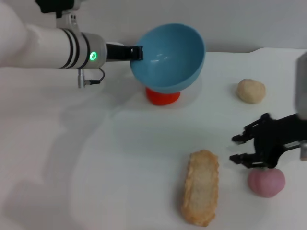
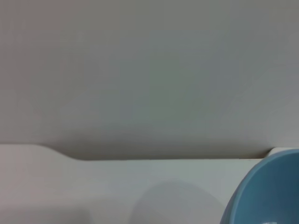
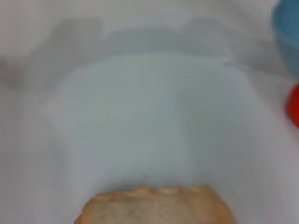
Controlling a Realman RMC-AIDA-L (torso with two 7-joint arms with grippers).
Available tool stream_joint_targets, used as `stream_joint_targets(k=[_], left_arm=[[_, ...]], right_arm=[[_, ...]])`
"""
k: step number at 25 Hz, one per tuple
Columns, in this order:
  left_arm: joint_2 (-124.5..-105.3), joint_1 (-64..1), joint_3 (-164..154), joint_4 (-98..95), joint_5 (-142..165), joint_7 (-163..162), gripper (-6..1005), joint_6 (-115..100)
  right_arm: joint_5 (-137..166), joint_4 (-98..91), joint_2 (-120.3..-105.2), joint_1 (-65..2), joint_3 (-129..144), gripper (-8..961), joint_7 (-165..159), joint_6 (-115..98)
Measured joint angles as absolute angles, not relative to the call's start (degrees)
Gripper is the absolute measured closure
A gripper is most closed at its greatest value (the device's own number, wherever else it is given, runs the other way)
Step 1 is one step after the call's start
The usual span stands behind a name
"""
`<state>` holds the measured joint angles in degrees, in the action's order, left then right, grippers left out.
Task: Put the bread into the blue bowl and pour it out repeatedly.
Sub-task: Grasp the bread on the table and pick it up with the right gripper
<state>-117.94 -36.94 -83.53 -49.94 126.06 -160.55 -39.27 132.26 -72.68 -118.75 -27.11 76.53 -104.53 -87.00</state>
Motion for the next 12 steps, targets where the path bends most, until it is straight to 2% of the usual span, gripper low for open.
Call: stream_joint_targets(k=[12], left_arm=[[-117.85, -35.33, -82.79, -50.07, 126.03, -161.31, 1001, -42.77]], right_arm=[[136.66, -77.82, -118.73, -29.98, 90.08, 504, -105.86, -89.52]])
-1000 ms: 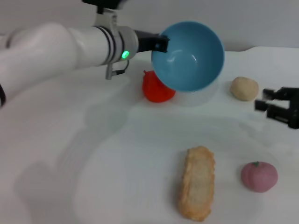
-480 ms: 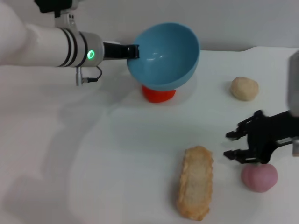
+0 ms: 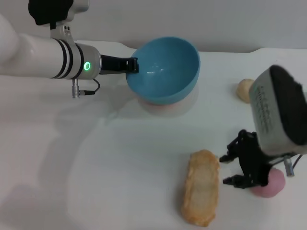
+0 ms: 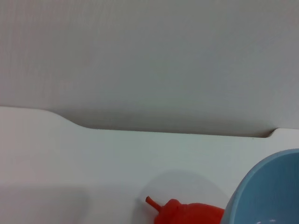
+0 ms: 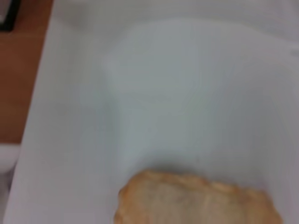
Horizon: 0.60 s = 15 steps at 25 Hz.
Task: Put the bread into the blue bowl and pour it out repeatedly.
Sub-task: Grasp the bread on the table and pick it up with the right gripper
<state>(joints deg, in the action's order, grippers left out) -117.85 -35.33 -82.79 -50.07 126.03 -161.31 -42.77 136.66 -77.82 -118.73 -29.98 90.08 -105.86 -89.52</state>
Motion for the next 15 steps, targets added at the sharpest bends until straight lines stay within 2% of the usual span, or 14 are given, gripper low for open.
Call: stream_joint_targets(k=[15], left_arm=[[-117.86, -35.8, -82.18, -50.03, 126.03, -161.37, 1001, -43.07]], right_arm=[[154.76, -81.91, -119.33, -30.85, 117.06, 508, -117.64, -84.62]])
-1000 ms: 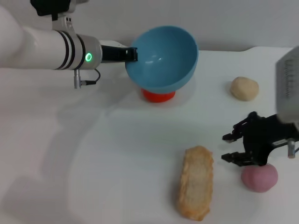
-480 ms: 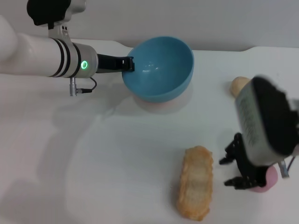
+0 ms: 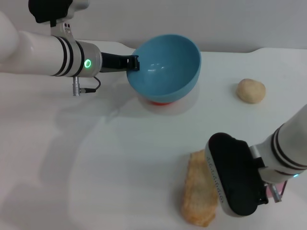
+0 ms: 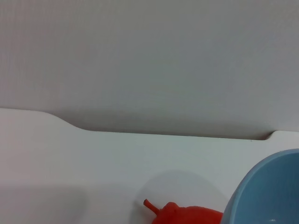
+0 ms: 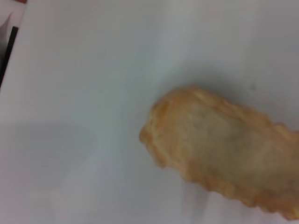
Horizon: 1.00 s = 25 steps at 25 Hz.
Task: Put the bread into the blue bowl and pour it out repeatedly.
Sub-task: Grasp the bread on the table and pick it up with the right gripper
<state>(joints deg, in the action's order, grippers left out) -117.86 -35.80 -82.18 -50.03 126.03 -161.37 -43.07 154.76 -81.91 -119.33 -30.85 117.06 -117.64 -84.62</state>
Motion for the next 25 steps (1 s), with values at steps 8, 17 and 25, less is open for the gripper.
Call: stream_joint_targets(k=[8, 17, 25], left_arm=[[-117.86, -35.55, -82.17, -50.1, 126.03, -161.37, 1001, -42.79], [-117.86, -35.83, -82.08, -50.2, 126.03, -161.37, 1000, -42.72], [-117.86, -35.71, -82.08, -50.41, 126.04, -161.37, 1000, -42.71]], right_arm=[[156.85, -81.59, -119.29, -30.97, 120.32, 511, -118.47, -80.41], [160.32, -81.27, -119.29, -31.12, 125.96, 513, -120.66, -77.02], [161.14, -81.76, -119.24, -31.29, 126.57, 516, -121.34, -75.32]])
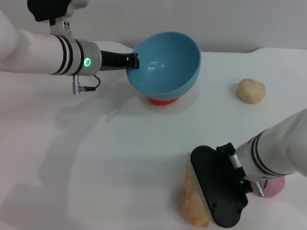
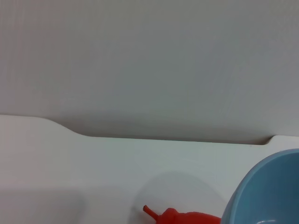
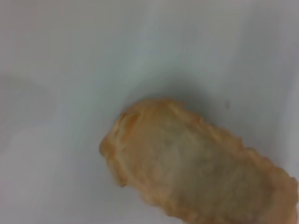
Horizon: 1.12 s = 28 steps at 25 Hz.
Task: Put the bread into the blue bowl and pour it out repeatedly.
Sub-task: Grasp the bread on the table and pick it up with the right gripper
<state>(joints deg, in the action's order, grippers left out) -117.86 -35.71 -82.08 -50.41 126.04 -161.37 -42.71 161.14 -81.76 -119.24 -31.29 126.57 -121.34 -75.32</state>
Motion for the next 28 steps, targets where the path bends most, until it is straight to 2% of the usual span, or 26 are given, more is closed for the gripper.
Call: stream_joint_targets(k=[28], left_arm=[[-117.86, -35.86, -82.01, -50.54, 126.03, -161.19, 1000, -42.62]], right_arm=[[160.86, -74.75, -119.18, -32.07, 131.19, 524, -122.5, -61.19]])
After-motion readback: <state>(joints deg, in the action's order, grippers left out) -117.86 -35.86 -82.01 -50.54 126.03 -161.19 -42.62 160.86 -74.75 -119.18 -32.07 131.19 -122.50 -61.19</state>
